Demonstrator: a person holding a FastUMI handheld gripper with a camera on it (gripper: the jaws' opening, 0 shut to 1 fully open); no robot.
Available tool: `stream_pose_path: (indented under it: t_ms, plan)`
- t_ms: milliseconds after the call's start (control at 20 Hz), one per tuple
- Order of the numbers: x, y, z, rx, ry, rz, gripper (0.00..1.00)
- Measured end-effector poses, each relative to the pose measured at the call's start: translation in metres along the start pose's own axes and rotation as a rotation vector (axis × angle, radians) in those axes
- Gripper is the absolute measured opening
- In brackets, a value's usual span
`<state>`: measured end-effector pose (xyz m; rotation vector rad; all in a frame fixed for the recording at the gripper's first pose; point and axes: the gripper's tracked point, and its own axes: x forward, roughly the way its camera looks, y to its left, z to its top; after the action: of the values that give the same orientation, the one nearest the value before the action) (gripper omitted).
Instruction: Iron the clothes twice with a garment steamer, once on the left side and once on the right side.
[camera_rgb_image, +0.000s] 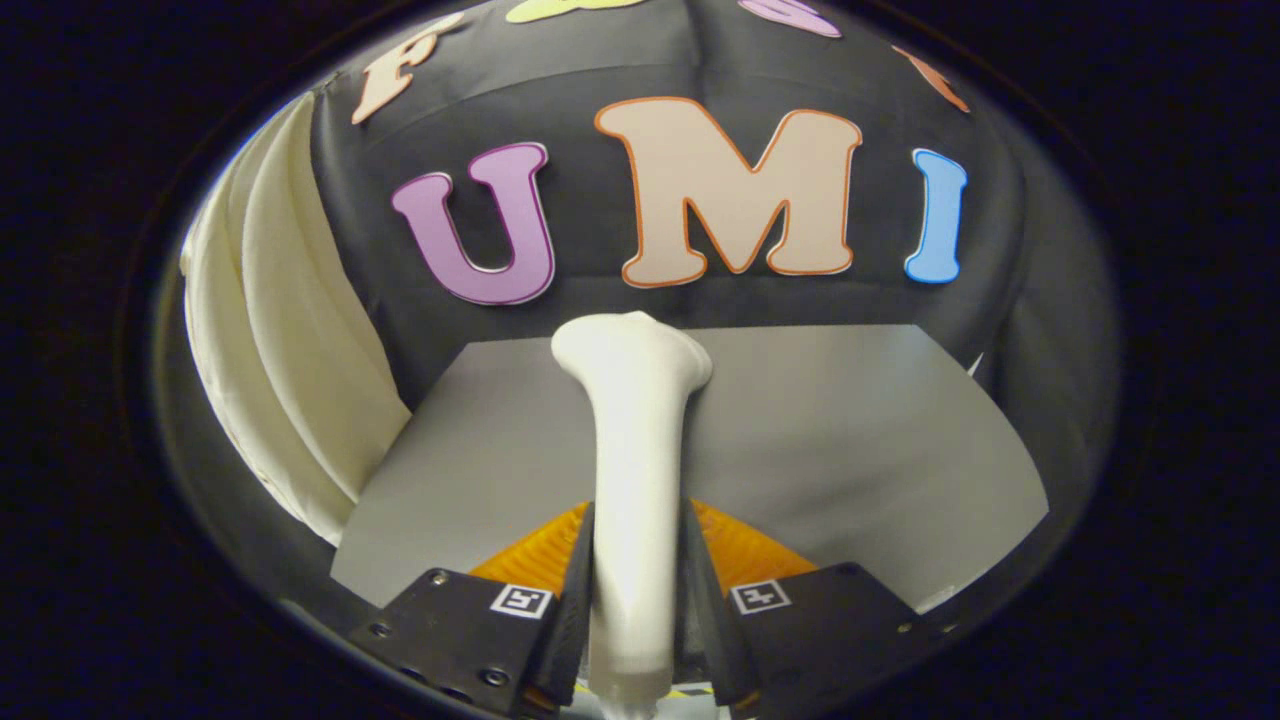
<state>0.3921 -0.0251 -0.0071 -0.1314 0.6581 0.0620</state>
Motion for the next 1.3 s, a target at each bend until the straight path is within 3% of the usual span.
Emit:
stream_pose_path:
  t_ms: [150,400,650,850,1100,1300]
  plan:
    - [0.009,0.000,0.008,-0.011,0.015,-0.046,0.45]
    - [0.020,0.004,0.021,0.045,0.035,-0.010,0.44]
    - [0.022,0.005,0.022,0.056,0.030,-0.028,0.45]
    - [0.019,0.007,0.026,0.054,-0.005,0.023,0.42]
    - [-0.002,0.000,0.038,0.089,-0.187,-0.054,0.36]
    - [-0.023,-0.003,0.017,0.078,-0.212,-0.113,0.36]
